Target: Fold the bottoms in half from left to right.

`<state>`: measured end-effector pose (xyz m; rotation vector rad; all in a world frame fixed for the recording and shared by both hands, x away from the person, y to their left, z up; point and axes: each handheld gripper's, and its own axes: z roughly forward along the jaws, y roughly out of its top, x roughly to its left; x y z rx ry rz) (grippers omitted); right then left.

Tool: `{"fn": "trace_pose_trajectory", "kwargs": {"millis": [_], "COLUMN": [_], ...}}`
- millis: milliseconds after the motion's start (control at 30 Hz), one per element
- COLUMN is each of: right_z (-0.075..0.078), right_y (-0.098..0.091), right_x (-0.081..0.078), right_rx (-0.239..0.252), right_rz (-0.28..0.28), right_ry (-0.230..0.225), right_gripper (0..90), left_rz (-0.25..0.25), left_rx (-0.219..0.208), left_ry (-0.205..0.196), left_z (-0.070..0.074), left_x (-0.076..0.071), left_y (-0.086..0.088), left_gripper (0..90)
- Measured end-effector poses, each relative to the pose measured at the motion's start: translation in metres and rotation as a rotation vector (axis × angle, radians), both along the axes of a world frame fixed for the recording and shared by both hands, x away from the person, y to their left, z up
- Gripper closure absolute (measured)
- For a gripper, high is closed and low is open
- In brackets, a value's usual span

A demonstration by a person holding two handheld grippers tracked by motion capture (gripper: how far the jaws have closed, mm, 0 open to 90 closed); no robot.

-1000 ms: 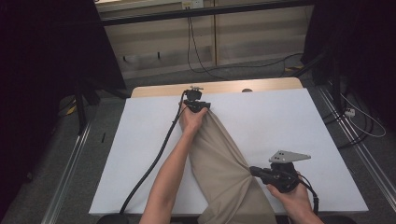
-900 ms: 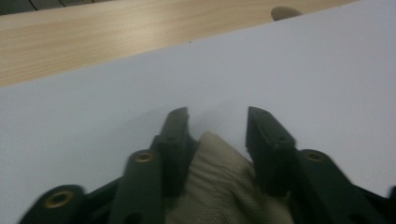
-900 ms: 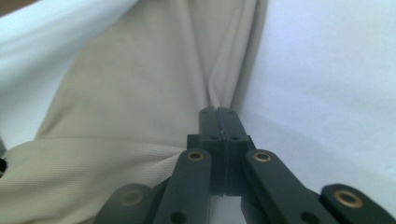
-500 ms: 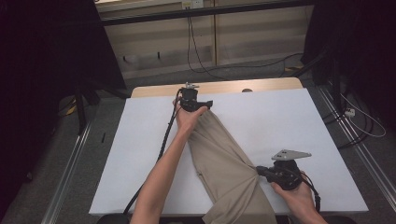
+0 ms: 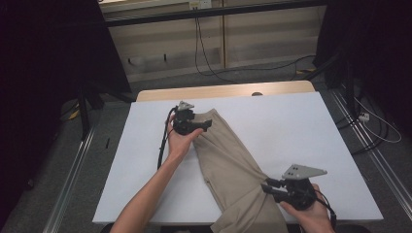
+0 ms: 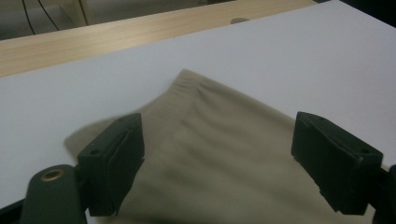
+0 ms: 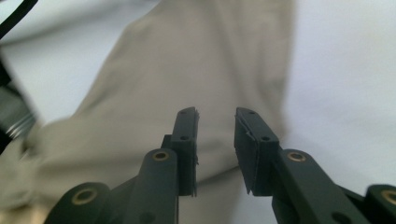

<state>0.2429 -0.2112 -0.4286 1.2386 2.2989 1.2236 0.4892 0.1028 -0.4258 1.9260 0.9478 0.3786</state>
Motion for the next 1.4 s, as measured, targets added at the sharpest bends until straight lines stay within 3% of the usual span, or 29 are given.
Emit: {"fn": "trace_pose_trajectory", "kwargs": {"millis": [67, 100, 133, 167, 233, 267, 300, 333, 367, 400, 433, 467, 500, 533, 633, 800, 833, 867, 900, 1000, 1033, 1100, 1167, 1200, 1233, 1300, 1333, 1400], "right_z": [-0.003, -0.005, -0.006, -0.006, -0.007, -0.007, -0.012, -0.015, -0.018, -0.018, -0.022, -0.021, -0.021, -0.02, -0.019, -0.016, -0.018, -0.018, -0.018, -0.017, -0.018, -0.018, -0.017, -0.017, -0.013, -0.011, -0.007, -0.005], "right_y": [0.009, 0.019, 0.022, 0.022, 0.038, 0.038, 0.047, 0.051, 0.053, 0.053, 0.055, 0.054, 0.054, 0.048, 0.038, 0.022, 0.012, 0.012, 0.003, 0.002, 0.006, 0.005, 0.003, 0.003, 0.002, 0.002, -0.001, -0.002], "right_x": [-0.01, -0.017, -0.018, -0.018, -0.018, -0.018, -0.015, -0.014, -0.013, -0.013, -0.014, -0.015, -0.015, -0.016, -0.023, -0.035, -0.04, -0.04, -0.046, -0.051, -0.054, -0.054, -0.053, -0.053, -0.049, -0.046, -0.035, -0.024], "right_rx": [-0.022, -0.049, -0.051, -0.051, -0.073, -0.073, -0.092, -0.111, -0.132, -0.132, -0.149, -0.158, -0.158, -0.137, -0.109, -0.098, -0.102, -0.102, -0.102, -0.109, -0.14, -0.136, -0.104, -0.104, -0.068, -0.061, -0.057, -0.06], "right_rz": [0.051, 0.104, 0.116, 0.116, 0.18, 0.18, 0.201, 0.207, 0.203, 0.203, 0.194, 0.187, 0.187, 0.165, 0.141, 0.107, 0.066, 0.066, 0.02, -0.001, 0.007, 0.001, -0.016, -0.016, -0.018, -0.029, -0.044, -0.058], "right_ry": [0.014, 0.012, 0.012, 0.012, 0.01, 0.01, 0.025, 0.03, 0.033, 0.033, 0.012, 0.014, 0.014, 0.039, 0.054, 0.057, 0.077, 0.077, 0.097, 0.093, 0.082, 0.085, 0.091, 0.091, 0.073, 0.065, 0.04, 0.023], "right_gripper": [70.1, 70.3, 70.2, 70.2, 68.7, 68.7, 65.2, 63.6, 63.6, 63.6, 71.2, 80.5, 80.5, 89.0, 90.0, 90.0, 90.0, 90.0, 90.0, 90.0, 90.0, 89.8, 76.2, 76.2, 72.3, 70.5, 69.0, 65.7], "left_rz": [-0.014, -0.024, -0.041, -0.041, -0.121, -0.121, -0.151, -0.179, -0.232, -0.232, -0.276, -0.276, -0.308, -0.33, -0.396, -0.448, -0.469, -0.469, -0.491, -0.514, -0.52, -0.533, -0.578, -0.578, -0.606, -0.623, -0.626, -0.625], "left_rx": [0.002, 0.016, 0.02, 0.02, 0.037, 0.037, 0.036, 0.04, 0.049, 0.049, 0.066, 0.066, 0.074, 0.076, 0.085, 0.089, 0.091, 0.091, 0.107, 0.115, 0.132, 0.138, 0.151, 0.151, 0.141, 0.157, 0.187, 0.193], "left_ry": [0.015, 0.008, 0.01, 0.01, 0.029, 0.029, 0.047, 0.053, 0.068, 0.068, 0.076, 0.076, 0.086, 0.088, 0.106, 0.111, 0.103, 0.103, 0.096, 0.108, 0.107, 0.108, 0.091, 0.091, 0.094, 0.08, 0.049, 0.04], "left_z": [0.002, 0.003, 0.004, 0.004, 0.004, 0.004, 0.004, 0.004, 0.001, 0.001, -0.003, -0.003, -0.005, -0.007, -0.011, -0.011, -0.011, -0.011, -0.011, -0.013, -0.015, -0.015, -0.013, -0.013, -0.015, -0.014, -0.017, -0.018], "left_x": [-0.018, -0.034, -0.043, -0.043, -0.072, -0.072, -0.086, -0.097, -0.119, -0.119, -0.137, -0.137, -0.148, -0.155, -0.174, -0.183, -0.186, -0.186, -0.189, -0.193, -0.197, -0.2, -0.208, -0.208, -0.212, -0.214, -0.217, -0.216], "left_y": [0.009, 0.015, 0.017, 0.017, 0.022, 0.022, 0.023, 0.023, 0.024, 0.024, 0.023, 0.023, 0.022, 0.021, 0.008, -0.006, -0.011, -0.011, -0.016, -0.018, -0.018, -0.017, -0.015, -0.015, -0.018, -0.02, -0.027, -0.03], "left_gripper": [18.5, 18.5, 18.5, 18.6, 20.9, 21.0, 22.0, 23.6, 24.7, 25.1, 25.9, 27.5, 27.5, 28.8, 29.5, 32.4, 34.1, 35.0, 36.0, 41.9, 42.6, 45.2, 57.7, 59.6, 61.3, 60.8, 54.7, 46.9]}}
